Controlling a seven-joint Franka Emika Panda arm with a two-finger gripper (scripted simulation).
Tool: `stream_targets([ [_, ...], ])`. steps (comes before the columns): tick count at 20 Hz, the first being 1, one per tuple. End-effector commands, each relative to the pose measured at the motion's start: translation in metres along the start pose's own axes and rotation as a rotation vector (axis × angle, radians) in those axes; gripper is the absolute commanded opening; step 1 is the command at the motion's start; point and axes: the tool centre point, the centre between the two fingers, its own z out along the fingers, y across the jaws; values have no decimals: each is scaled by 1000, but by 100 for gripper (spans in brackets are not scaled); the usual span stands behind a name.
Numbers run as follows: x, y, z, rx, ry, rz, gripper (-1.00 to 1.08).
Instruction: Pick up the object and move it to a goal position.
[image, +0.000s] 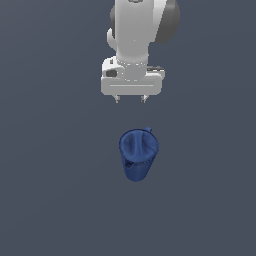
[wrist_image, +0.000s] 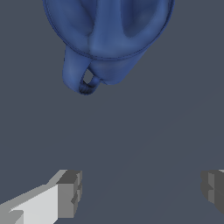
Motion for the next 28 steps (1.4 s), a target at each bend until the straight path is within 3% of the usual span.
stream_targets([
  [1, 0, 0, 0, 0, 0, 0, 100],
  [10, 0, 0, 0, 0, 0, 0, 100],
  [11, 0, 0, 0, 0, 0, 0, 28],
  [20, 3, -1, -5, -10, 24, 24, 28],
  [28, 9, -2, -19, -36, 88, 86, 28],
])
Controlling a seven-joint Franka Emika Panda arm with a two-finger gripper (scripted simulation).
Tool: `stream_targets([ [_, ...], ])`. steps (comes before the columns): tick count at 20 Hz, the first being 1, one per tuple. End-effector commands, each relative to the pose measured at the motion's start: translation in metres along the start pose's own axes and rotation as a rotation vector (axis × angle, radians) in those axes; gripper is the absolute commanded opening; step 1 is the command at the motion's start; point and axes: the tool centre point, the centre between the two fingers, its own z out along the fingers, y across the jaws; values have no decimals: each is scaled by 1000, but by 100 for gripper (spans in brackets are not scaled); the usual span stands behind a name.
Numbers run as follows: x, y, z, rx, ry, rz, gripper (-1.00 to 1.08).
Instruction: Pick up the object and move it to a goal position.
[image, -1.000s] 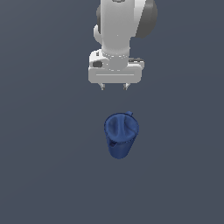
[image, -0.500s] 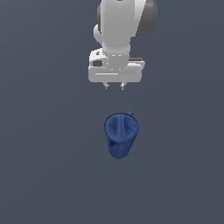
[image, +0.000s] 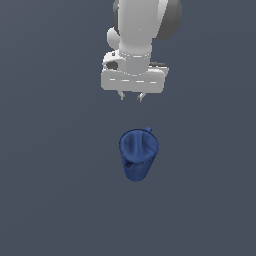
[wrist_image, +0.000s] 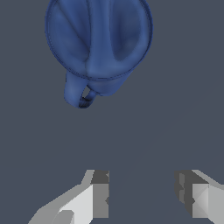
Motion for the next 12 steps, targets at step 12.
stream_targets([
  [12, 16, -7, -32, -61, 161, 147, 28],
])
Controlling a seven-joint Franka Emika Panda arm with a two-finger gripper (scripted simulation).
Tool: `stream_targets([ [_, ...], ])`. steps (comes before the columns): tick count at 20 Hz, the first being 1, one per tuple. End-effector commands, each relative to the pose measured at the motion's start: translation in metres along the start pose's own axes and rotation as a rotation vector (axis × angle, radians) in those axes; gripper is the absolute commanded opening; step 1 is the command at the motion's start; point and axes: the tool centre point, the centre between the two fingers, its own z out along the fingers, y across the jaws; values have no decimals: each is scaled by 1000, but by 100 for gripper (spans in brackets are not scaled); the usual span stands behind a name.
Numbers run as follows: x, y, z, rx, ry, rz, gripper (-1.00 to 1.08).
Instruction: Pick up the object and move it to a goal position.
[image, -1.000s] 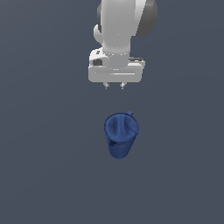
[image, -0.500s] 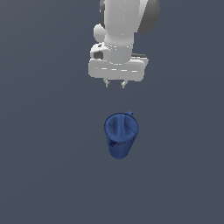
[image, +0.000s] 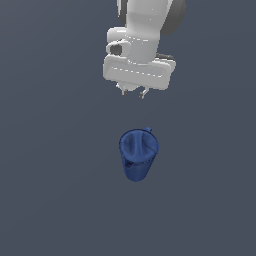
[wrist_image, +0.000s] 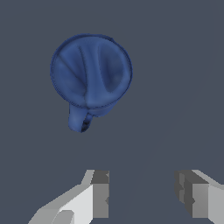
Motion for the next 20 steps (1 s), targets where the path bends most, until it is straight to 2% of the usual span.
stream_targets([
  [1, 3, -2, -5, -11, 32, 28, 28],
  [20, 22, -23, -28, -88, 251, 210, 28],
])
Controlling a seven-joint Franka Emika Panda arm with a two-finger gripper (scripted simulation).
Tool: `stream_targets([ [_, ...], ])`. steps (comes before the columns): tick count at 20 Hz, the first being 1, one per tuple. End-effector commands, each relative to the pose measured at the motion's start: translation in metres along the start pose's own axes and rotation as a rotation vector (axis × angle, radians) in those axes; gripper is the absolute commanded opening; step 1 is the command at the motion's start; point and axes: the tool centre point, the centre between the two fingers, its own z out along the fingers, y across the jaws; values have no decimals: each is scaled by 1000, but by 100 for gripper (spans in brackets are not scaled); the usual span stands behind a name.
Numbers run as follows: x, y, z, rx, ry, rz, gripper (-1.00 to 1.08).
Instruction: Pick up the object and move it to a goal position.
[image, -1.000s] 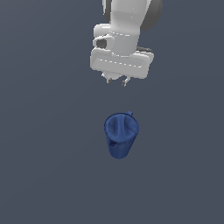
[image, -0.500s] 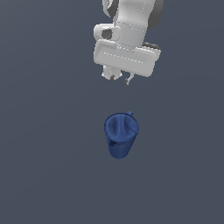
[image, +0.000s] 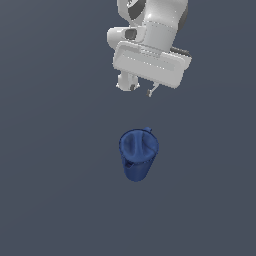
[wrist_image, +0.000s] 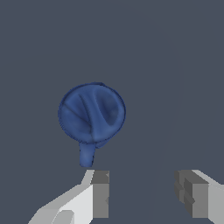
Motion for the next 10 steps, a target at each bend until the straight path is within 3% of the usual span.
stream_targets([
  [1, 1, -4, 0, -8, 26, 22, 28],
  [10, 1, -20, 6, -34, 107, 89, 28],
])
